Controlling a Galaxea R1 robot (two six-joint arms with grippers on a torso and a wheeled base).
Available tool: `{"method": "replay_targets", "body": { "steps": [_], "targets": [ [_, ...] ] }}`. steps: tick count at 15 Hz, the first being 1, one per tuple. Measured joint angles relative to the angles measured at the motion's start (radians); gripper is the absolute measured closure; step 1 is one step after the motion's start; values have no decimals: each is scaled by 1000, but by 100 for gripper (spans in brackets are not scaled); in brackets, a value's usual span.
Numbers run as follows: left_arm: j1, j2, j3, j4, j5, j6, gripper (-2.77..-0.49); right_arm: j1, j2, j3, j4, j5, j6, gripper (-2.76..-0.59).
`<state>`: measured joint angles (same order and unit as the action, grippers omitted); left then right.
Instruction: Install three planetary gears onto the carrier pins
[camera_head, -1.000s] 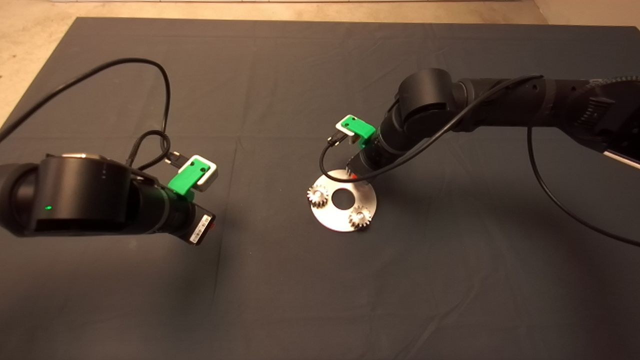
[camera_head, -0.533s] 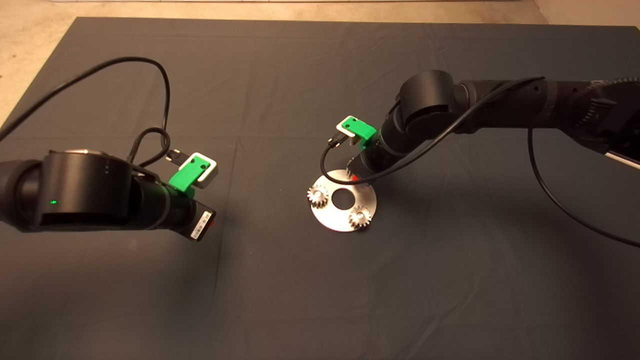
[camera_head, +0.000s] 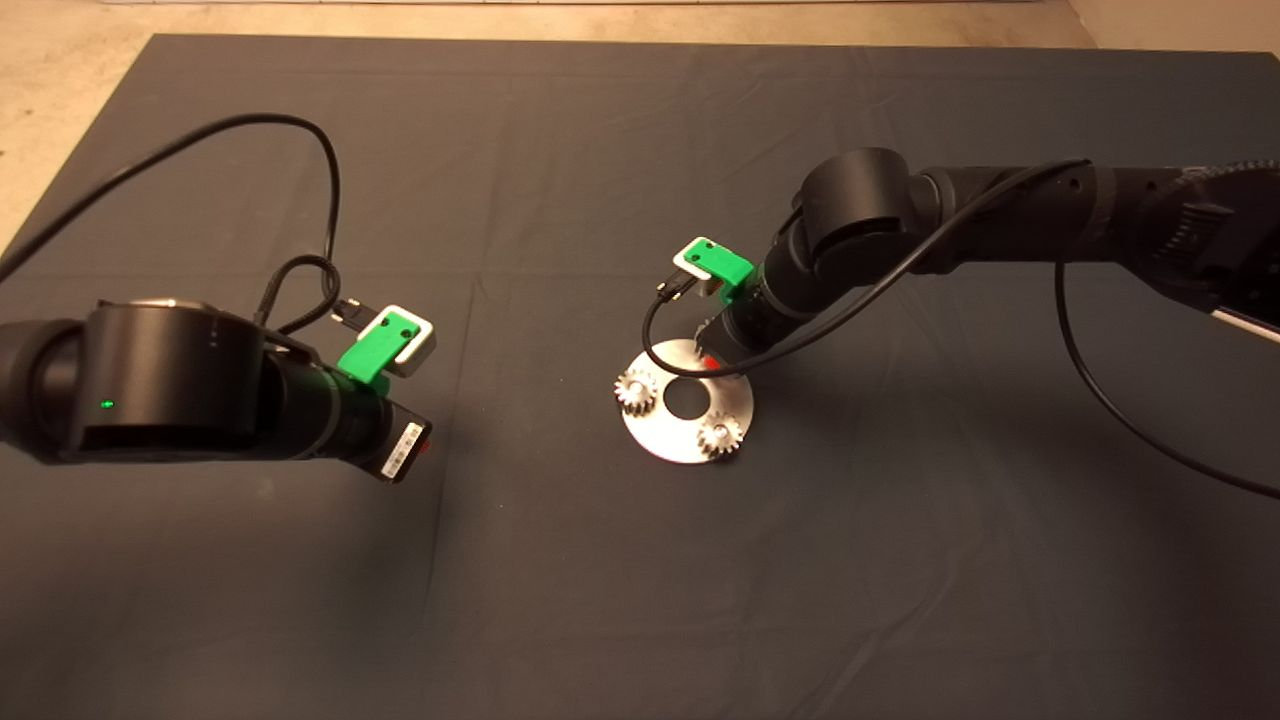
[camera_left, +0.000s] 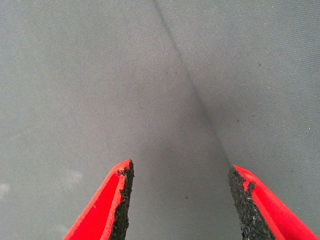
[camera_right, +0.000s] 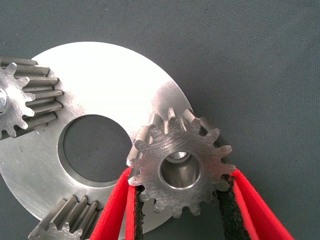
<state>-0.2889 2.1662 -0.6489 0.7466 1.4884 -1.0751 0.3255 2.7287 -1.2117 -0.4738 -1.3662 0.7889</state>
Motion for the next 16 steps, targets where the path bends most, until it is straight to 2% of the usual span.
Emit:
{"method": "replay_targets", "body": {
  "steps": [3, 7, 11, 16],
  "targets": [
    [0, 0, 0, 0, 0, 0, -131, -2, 0, 0, -1, 0, -1, -83],
    [0, 0, -1, 0, 0, 1, -131, -2, 0, -2, -1, 0, -26, -82],
    [0, 0, -2, 0, -1, 1, -131, -21, 3, -20, -1, -3, -26, -82],
    [0, 0, -2, 0, -1, 1, -131, -21, 4, -26, -1, -2, -30, -82]
  ]
}}
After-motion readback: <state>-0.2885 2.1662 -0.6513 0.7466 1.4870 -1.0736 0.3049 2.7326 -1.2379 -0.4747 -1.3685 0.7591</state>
